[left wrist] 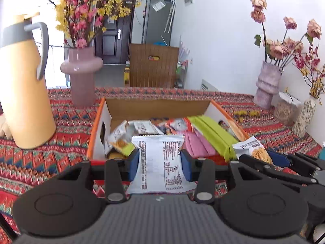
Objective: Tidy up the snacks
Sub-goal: 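Carry the white packet and pastry cake packet over the red box, then open both grippers to drop the packets into the box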
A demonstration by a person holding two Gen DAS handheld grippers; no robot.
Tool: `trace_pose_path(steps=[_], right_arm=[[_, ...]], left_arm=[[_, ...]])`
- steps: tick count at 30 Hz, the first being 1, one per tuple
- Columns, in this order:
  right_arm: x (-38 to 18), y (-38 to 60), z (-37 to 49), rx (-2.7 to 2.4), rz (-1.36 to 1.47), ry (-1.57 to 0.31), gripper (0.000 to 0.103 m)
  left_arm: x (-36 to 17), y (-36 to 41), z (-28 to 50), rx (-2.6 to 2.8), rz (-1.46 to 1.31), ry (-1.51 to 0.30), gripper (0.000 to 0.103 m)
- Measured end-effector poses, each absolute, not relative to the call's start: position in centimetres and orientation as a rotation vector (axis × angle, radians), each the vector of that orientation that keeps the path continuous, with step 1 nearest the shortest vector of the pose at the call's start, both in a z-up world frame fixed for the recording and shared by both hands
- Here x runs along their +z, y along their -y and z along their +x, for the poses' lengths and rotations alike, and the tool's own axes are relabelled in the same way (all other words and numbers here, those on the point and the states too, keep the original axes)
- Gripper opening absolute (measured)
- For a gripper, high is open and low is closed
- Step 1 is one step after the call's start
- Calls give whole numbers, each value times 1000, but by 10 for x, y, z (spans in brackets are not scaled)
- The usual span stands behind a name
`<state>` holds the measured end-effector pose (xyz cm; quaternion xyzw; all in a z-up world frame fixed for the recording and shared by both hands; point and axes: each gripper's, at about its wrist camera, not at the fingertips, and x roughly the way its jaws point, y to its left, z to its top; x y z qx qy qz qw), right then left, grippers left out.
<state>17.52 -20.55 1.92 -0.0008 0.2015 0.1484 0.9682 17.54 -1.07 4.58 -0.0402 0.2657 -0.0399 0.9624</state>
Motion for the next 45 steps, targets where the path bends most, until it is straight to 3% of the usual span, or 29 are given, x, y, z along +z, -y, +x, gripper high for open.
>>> trace_pose_path(steps=[14, 19, 21, 23, 25, 27, 28, 38, 45], right_arm=[[32, 160, 267, 330, -105, -417, 40], [24, 156, 281, 320, -93, -423, 41], [23, 157, 281, 315, -86, -421, 52], [24, 161, 280, 294, -74, -408, 83], [26, 168, 276, 278, -50, -392, 93], [28, 175, 271, 272, -30, -388, 98], [29, 179, 267, 271, -23, -389, 103], [34, 210, 195, 289, 4, -379, 103], [27, 223, 147, 300, 4, -440, 103]], left_arm=[[43, -2, 252, 15, -84, -550, 44], [36, -7, 258, 23, -90, -542, 50], [36, -10, 255, 23, -94, -530, 68], [38, -11, 250, 40, -93, -505, 82], [41, -14, 243, 43, -93, -483, 88], [45, -16, 233, 41, -99, -459, 103], [47, -17, 227, 38, -101, -444, 103], [54, -19, 154, 18, -93, -366, 103], [33, -19, 115, -5, -91, -442, 103]])
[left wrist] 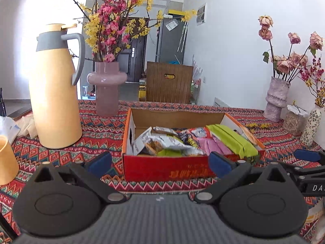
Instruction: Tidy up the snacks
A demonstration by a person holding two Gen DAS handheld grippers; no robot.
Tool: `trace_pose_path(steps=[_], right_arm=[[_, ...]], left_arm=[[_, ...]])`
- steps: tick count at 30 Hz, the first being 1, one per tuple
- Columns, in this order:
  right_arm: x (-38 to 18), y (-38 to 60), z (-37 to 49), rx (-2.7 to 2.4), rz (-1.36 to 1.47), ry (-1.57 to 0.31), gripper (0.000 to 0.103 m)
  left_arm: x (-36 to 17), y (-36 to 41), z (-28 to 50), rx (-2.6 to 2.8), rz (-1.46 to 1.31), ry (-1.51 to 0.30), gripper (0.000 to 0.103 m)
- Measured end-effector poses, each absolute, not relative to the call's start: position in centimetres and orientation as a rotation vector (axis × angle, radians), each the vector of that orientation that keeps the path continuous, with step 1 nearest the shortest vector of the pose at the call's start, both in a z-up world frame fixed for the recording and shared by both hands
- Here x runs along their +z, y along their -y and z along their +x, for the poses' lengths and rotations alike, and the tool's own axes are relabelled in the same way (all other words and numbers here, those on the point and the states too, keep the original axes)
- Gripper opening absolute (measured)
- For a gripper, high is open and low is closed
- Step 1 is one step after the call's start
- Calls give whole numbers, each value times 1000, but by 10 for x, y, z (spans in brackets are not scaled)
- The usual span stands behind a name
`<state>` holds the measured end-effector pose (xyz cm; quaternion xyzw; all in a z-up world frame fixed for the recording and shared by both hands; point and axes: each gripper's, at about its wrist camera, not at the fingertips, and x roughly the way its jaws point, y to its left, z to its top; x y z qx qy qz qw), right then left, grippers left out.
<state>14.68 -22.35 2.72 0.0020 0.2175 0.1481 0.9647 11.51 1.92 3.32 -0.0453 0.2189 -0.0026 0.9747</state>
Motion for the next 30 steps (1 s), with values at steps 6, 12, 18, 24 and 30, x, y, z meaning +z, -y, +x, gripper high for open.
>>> trace_pose_path(steps=[6, 12, 18, 24, 30], right_arm=[[10, 227, 123, 303, 14, -537, 103], [-3, 231, 112, 283, 30, -594, 103], [-12, 234, 108, 275, 39, -624, 103], [-15, 235, 109, 274, 43, -635, 103], [-16, 234, 110, 275, 42, -638, 103]], left_arm=[[11, -20, 95, -11, -96, -522, 103], [-5, -22, 83, -21, -103, -572, 103], [-13, -18, 75, -42, -97, -589, 103], [-13, -15, 73, -54, -94, -592, 103], [-13, -14, 72, -57, -96, -592, 103]])
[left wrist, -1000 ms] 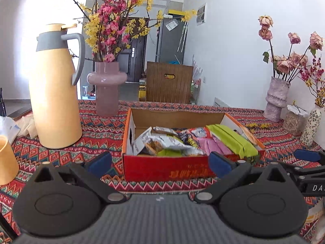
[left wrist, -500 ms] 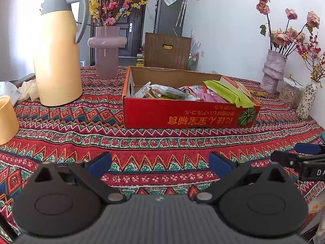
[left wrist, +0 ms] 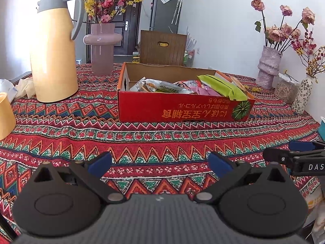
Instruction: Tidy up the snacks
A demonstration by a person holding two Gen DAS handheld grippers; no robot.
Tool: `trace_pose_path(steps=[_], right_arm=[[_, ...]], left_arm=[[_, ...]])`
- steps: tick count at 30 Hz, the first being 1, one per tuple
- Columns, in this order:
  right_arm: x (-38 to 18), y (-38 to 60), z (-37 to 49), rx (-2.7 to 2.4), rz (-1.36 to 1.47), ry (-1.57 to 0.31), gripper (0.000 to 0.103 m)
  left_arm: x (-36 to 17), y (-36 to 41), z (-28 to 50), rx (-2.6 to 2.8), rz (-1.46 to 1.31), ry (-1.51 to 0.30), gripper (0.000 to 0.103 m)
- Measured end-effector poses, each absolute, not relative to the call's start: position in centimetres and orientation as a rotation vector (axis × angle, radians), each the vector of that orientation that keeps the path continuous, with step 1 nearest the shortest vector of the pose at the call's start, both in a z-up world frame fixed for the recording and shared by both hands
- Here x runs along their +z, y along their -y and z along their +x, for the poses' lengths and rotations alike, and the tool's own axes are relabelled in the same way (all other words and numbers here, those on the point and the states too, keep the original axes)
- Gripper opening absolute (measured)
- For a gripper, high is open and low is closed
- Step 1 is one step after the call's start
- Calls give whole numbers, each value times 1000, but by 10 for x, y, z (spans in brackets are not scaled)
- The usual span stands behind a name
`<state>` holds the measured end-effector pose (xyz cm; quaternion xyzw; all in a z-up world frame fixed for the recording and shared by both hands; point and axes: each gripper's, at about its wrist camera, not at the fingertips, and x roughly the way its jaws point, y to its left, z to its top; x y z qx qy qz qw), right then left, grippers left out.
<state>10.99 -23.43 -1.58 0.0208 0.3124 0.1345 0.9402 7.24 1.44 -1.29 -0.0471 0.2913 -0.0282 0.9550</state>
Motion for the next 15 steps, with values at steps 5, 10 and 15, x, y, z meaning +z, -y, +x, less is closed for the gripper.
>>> trace_pose_path(steps=[5, 10, 15], right_arm=[[-16, 234, 110, 276, 43, -638, 103], [-16, 234, 110, 275, 43, -638, 103], [-16, 234, 110, 275, 43, -638, 103]], left_arm=[[-13, -14, 72, -58, -98, -592, 103], [-13, -14, 72, -58, -100, -591, 103], [-13, -15, 72, -58, -103, -591, 103]])
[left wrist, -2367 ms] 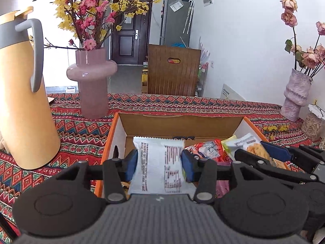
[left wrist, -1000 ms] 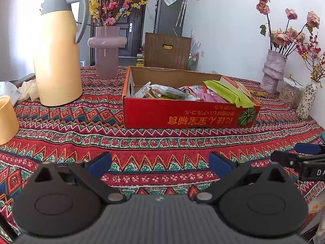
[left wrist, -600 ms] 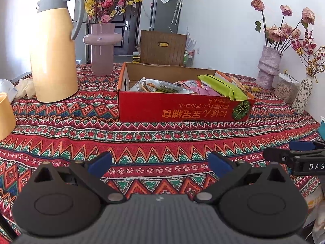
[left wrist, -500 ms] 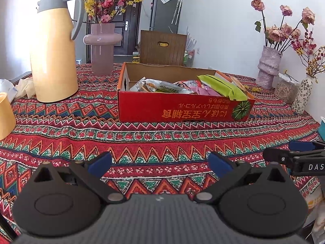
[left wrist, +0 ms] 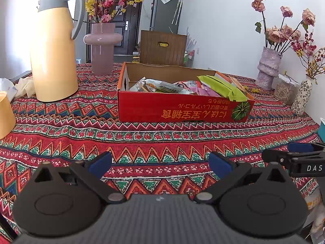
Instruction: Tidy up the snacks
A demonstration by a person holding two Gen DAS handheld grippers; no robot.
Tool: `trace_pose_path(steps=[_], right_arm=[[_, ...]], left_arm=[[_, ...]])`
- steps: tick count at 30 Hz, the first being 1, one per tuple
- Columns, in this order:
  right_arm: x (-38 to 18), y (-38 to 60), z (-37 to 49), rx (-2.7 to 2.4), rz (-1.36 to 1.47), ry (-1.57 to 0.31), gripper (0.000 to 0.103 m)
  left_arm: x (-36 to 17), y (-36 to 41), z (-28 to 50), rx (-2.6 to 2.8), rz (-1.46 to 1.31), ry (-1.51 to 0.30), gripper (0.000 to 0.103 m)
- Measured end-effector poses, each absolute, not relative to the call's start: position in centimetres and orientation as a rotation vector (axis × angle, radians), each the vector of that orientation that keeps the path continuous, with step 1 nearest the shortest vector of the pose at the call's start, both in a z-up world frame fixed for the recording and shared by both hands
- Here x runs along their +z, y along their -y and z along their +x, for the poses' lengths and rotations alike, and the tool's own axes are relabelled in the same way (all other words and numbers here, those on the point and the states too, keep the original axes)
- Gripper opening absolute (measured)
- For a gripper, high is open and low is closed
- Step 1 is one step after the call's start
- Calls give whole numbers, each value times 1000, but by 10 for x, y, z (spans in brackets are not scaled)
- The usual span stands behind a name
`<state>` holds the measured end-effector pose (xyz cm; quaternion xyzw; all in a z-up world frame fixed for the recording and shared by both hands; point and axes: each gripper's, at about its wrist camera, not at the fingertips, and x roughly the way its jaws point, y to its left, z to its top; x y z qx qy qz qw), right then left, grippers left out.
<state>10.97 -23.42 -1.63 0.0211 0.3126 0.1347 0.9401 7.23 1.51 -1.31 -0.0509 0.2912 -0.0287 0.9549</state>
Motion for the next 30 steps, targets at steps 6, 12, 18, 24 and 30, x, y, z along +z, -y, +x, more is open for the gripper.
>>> trace_pose_path(steps=[6, 12, 18, 24, 30], right_arm=[[-16, 234, 110, 275, 43, -638, 103], [-16, 234, 110, 275, 43, -638, 103], [-16, 234, 110, 275, 43, -639, 103], [-16, 234, 110, 275, 43, -639, 103], [-16, 234, 110, 275, 43, -639, 103]], left_arm=[[-13, -15, 72, -58, -102, -590, 103], [-12, -15, 71, -60, -101, -588, 103], [-11, -14, 70, -62, -102, -586, 103], [-10, -13, 69, -64, -101, -583, 103], [-10, -14, 68, -68, -106, -582, 103]])
